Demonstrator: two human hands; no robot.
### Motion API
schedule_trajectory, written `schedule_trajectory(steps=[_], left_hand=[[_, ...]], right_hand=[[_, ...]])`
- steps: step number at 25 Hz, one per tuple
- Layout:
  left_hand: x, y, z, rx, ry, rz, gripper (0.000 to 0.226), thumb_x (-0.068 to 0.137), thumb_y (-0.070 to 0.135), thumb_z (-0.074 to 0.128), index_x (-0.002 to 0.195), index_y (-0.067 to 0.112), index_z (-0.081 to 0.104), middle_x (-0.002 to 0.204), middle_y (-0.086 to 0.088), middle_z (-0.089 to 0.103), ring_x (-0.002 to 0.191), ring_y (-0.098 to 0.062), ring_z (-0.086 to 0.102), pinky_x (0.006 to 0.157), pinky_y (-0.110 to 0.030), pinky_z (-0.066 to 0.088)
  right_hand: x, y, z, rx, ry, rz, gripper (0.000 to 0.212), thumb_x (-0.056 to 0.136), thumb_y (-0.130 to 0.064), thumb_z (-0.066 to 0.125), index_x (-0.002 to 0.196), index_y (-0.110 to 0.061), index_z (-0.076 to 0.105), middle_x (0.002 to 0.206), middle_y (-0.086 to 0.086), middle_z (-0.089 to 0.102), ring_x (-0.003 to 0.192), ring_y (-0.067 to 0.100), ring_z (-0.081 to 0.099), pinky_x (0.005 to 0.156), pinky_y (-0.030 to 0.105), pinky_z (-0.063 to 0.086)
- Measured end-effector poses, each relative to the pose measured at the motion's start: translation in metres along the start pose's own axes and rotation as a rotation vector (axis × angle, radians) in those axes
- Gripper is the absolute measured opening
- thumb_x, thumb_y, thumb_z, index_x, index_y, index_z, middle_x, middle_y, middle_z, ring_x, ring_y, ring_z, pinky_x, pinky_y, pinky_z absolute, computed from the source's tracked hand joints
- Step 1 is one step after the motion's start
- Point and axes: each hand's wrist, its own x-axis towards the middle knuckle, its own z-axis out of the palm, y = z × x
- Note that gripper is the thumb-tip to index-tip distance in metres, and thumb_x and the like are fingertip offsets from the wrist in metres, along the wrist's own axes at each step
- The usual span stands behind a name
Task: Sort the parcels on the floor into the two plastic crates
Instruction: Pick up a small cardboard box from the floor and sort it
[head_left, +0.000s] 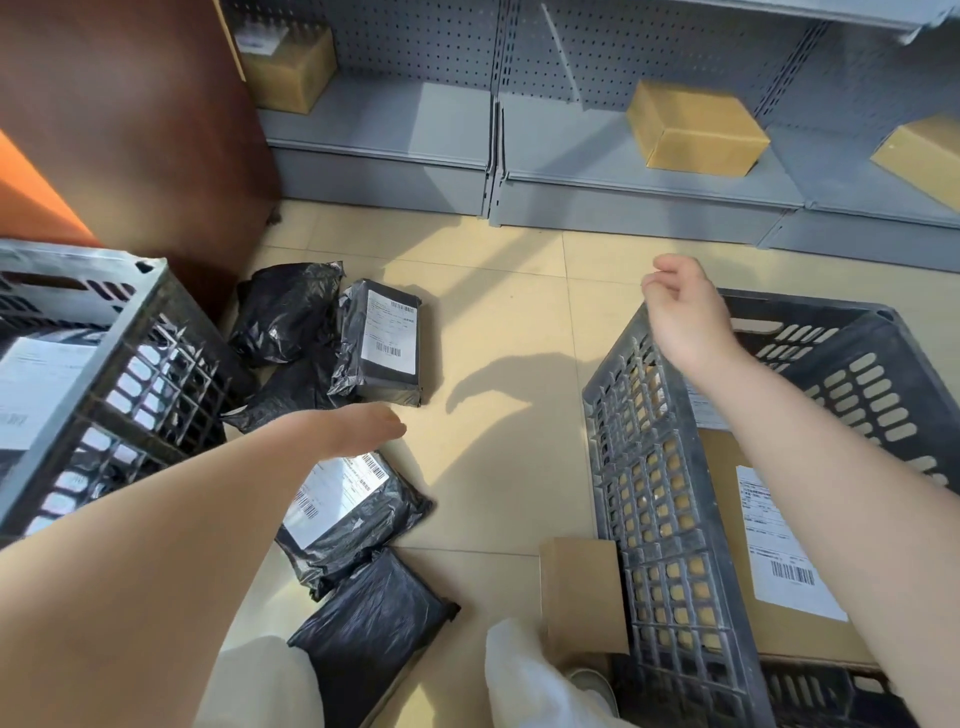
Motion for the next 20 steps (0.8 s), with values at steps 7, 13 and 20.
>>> schedule_trajectory(steps=[7,13,20], left_hand=[[0.018,-0.037,-0.003,0.038,-0.004,0.084,0.041,0.101,0.024,0.047,0.142,0.015,0.047,0.147,-0.006,0.046,0.134,-0.026,0.045,0.11,-0.034,0.035],[0.021,-0.082,0.017,0.113,-0.05,0.079,0.043,0.1,0.03,0.047,0.142,0.025,0.044,0.149,0.002,0.045,0.133,-0.02,0.046,0.11,-0.034,0.036],[0.029,-0.087,0.04,0.056,-0.091,0.076,0.043,0.102,0.031,0.047,0.144,0.024,0.044,0.149,0.0,0.046,0.135,-0.021,0.045,0.112,-0.034,0.035]], right_hand=[[-0.041,0.031,0.1,-0.138,-0.375,0.131,0.051,0.101,-0.031,0.05,0.148,-0.017,0.037,0.15,0.008,0.045,0.135,0.028,0.045,0.11,0.036,0.034],[-0.09,0.105,0.133,-0.367,-0.639,0.378,0.064,0.097,-0.038,0.056,0.15,-0.013,0.031,0.152,0.012,0.04,0.137,0.032,0.042,0.107,0.035,0.037],[-0.127,0.152,0.141,-0.69,-0.726,0.478,0.088,0.083,-0.064,0.061,0.148,-0.013,0.029,0.151,0.017,0.036,0.138,0.038,0.034,0.109,0.04,0.038]])
